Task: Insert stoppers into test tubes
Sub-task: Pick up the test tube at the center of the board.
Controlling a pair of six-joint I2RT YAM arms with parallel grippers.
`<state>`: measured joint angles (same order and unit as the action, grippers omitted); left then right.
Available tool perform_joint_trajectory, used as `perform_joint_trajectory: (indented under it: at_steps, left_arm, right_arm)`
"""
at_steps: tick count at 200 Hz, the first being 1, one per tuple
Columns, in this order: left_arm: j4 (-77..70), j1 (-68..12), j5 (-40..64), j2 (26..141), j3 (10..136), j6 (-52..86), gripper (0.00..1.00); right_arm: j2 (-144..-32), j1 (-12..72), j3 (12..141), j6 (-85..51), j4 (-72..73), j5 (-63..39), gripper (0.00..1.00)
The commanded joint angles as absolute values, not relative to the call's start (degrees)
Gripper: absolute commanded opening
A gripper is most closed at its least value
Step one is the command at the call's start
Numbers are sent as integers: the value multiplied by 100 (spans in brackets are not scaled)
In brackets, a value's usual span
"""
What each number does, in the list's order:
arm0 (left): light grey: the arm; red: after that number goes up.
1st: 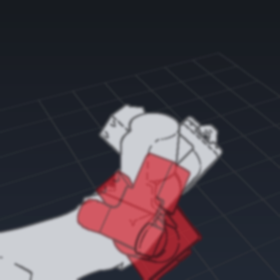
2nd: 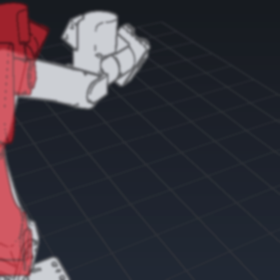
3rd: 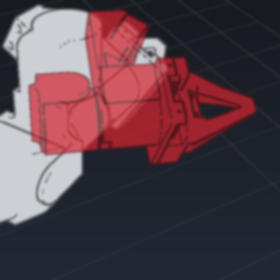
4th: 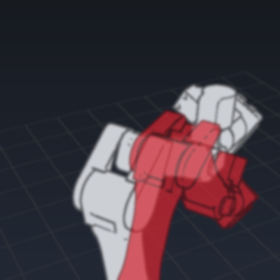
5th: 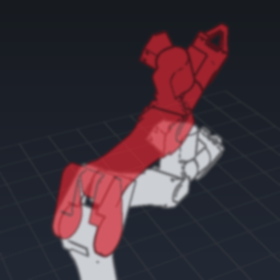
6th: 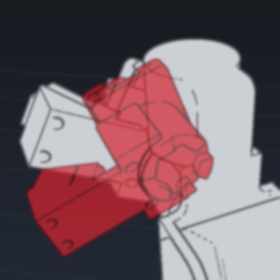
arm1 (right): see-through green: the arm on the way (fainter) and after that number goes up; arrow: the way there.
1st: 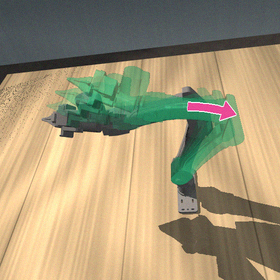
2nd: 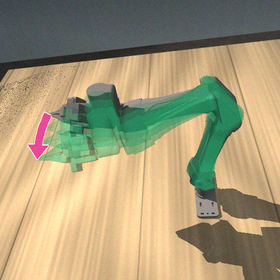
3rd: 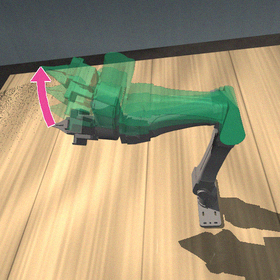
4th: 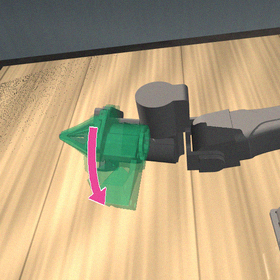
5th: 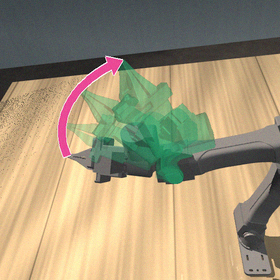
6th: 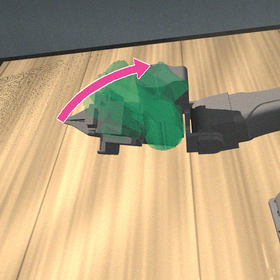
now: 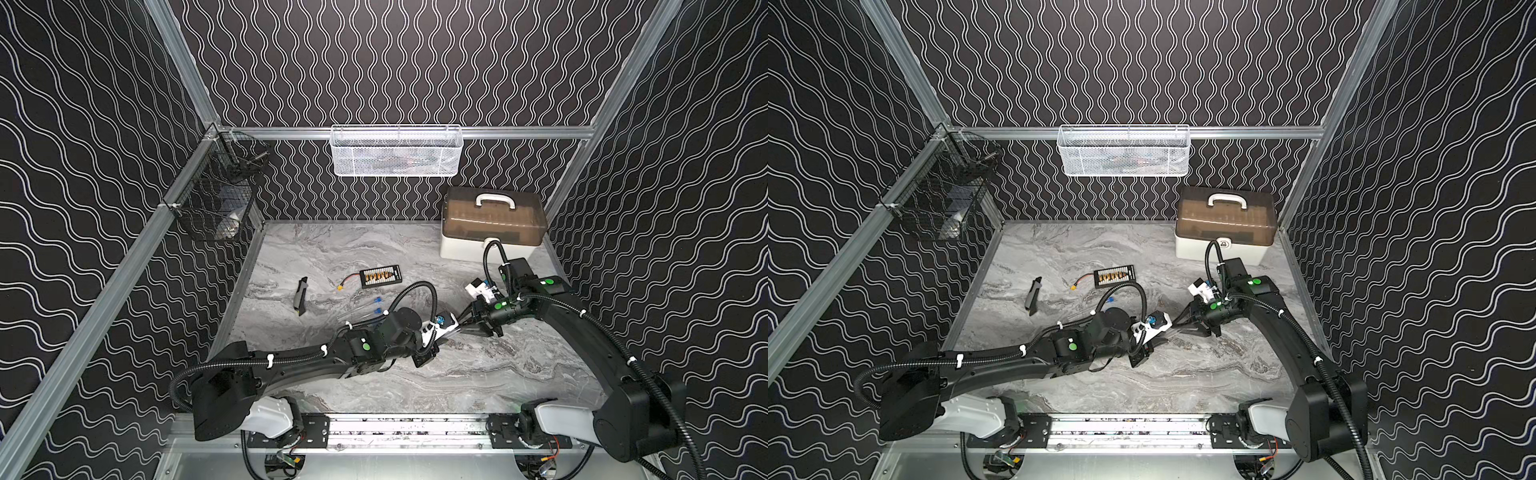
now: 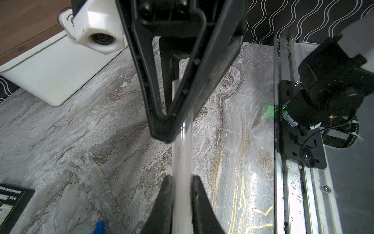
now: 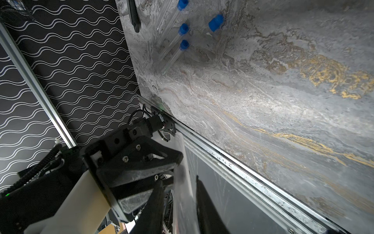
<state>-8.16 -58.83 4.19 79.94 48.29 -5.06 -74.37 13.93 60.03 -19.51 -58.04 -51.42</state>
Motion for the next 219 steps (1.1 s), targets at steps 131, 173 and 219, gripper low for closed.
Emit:
perform_joint_trajectory:
  at_steps: [131, 173, 219]
  left_arm:
    - [-821, -5795, 719, 8269, 4954, -326, 34]
    - [-896, -5799, 782, 8306, 4926, -188, 27]
    - [-810, -5794, 875, 8293, 4957, -235, 19]
  right_arm:
    - [-7566, 1573, 6161, -1709, -5940, -5168, 12]
    - [-7589, 1626, 6200, -1642, -6009, -5005, 12]
    - [-7640, 1660, 6240, -1591, -6020, -4869, 12]
